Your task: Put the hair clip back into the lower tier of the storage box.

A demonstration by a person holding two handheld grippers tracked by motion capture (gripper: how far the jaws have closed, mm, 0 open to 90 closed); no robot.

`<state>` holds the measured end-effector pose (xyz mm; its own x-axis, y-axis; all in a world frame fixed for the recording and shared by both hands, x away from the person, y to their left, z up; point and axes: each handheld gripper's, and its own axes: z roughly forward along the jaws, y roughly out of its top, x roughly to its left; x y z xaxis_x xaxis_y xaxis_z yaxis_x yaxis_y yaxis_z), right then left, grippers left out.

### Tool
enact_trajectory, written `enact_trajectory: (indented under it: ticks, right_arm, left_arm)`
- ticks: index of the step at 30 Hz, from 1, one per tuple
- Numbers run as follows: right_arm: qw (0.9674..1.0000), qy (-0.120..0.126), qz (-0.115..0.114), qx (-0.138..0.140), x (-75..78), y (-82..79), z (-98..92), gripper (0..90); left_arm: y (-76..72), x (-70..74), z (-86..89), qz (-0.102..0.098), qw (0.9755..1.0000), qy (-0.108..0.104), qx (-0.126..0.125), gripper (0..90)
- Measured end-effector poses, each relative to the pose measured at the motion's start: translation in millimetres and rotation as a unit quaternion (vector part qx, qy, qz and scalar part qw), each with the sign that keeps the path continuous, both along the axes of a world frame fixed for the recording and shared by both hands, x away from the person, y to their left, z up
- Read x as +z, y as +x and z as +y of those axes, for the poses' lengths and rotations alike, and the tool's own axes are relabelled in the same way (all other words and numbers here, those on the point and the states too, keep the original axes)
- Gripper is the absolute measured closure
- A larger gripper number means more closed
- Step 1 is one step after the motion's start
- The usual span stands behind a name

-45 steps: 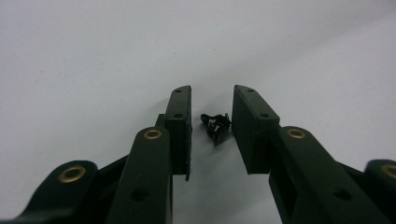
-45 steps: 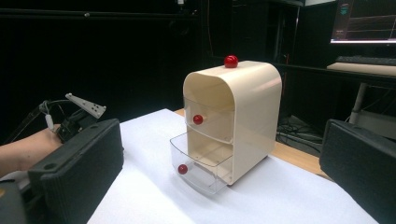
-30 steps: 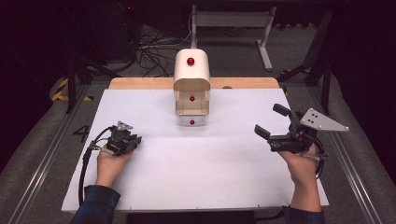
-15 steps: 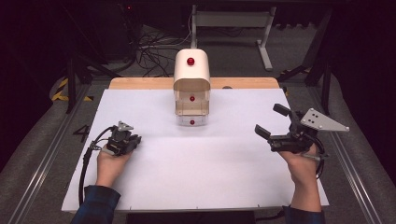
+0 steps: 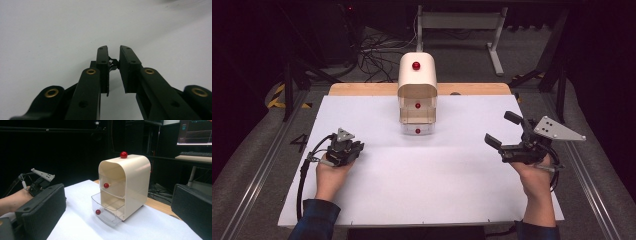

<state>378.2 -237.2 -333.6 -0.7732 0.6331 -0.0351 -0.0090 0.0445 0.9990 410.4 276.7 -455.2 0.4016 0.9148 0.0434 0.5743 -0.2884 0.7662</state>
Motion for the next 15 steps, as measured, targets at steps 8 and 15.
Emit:
enact_trajectory:
  ticks: [8,15]
  right_arm:
    - [1.0,0.001,-0.001,0.001,0.1,-0.1,0.1,0.3]
    - [1.0,0.001,-0.001,0.001,0.4,-0.7,-0.2,0.3]
  left_arm:
    - [-2.3,4.6,-3.7,-0.014,0.9999,0.003,-0.004,78.8]
    - [-4.3,8.6,-6.3,-0.026,0.9996,0.001,-0.007,78.8]
